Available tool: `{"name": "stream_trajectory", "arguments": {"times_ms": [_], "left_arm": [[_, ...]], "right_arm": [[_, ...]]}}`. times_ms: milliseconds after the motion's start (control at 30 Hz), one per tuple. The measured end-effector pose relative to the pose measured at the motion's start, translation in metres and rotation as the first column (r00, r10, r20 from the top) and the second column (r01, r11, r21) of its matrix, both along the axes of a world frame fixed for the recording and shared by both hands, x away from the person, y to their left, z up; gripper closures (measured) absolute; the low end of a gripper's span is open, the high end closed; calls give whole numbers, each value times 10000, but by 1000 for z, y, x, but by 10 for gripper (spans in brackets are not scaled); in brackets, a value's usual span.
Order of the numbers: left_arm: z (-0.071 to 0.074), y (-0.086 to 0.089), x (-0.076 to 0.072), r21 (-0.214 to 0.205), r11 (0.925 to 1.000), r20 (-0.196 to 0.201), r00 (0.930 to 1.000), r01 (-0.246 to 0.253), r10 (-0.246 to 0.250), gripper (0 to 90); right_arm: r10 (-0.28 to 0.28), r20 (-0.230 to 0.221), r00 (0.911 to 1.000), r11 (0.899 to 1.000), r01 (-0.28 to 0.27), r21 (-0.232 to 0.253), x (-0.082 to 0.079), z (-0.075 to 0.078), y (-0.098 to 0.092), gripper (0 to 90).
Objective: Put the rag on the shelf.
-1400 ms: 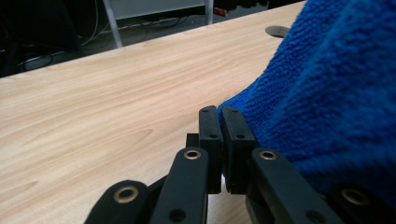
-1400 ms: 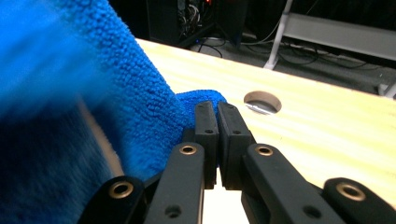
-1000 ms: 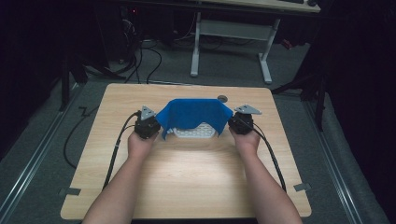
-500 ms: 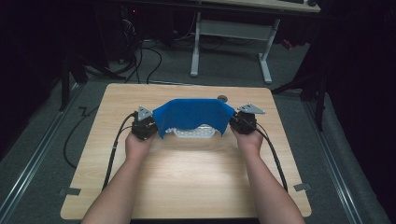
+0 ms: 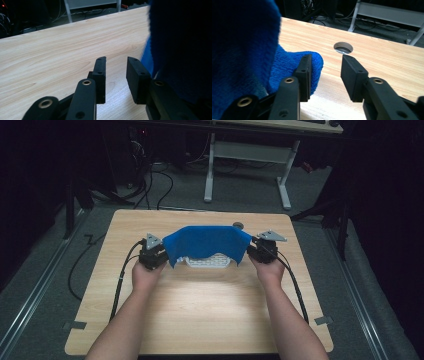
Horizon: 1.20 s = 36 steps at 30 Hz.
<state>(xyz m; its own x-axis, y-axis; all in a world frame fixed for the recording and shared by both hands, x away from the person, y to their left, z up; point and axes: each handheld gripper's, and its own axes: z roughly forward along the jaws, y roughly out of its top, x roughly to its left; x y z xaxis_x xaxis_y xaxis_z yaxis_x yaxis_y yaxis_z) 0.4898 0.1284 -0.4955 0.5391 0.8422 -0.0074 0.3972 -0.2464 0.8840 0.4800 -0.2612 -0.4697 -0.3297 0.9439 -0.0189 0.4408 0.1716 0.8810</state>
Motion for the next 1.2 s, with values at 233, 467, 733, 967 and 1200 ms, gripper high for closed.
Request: {"name": "stream_trajectory", "arguments": {"times_ms": [233, 467, 733, 967, 1200], "left_arm": [[2, 1, -1, 16, 10000, 61, 10000, -31, 31, 691], [1, 8, -5, 111, 9998, 136, 9998, -173, 172, 673], [-2, 23, -17, 95, 9989, 166, 9988, -465, 463, 654], [-5, 44, -42, -59, 9957, -46, 9957, -923, 922, 627], [-4, 57, -79, -207, 9942, -317, 9940, -1053, 1046, 608]], "right_arm": [[-177, 92, 9998, 9998, 177, 95, -2, -1, -6, 577], [-511, 57, 9987, 9986, 512, -160, -6, -2, -17, 542], [-709, 333, 9969, 9972, 717, -229, -17, 2, -30, 529], [-718, 267, 9971, 9970, 724, -255, -38, 2, -38, 501], [-435, 417, 9982, 9965, 463, -695, -75, -3, -40, 477]]}}
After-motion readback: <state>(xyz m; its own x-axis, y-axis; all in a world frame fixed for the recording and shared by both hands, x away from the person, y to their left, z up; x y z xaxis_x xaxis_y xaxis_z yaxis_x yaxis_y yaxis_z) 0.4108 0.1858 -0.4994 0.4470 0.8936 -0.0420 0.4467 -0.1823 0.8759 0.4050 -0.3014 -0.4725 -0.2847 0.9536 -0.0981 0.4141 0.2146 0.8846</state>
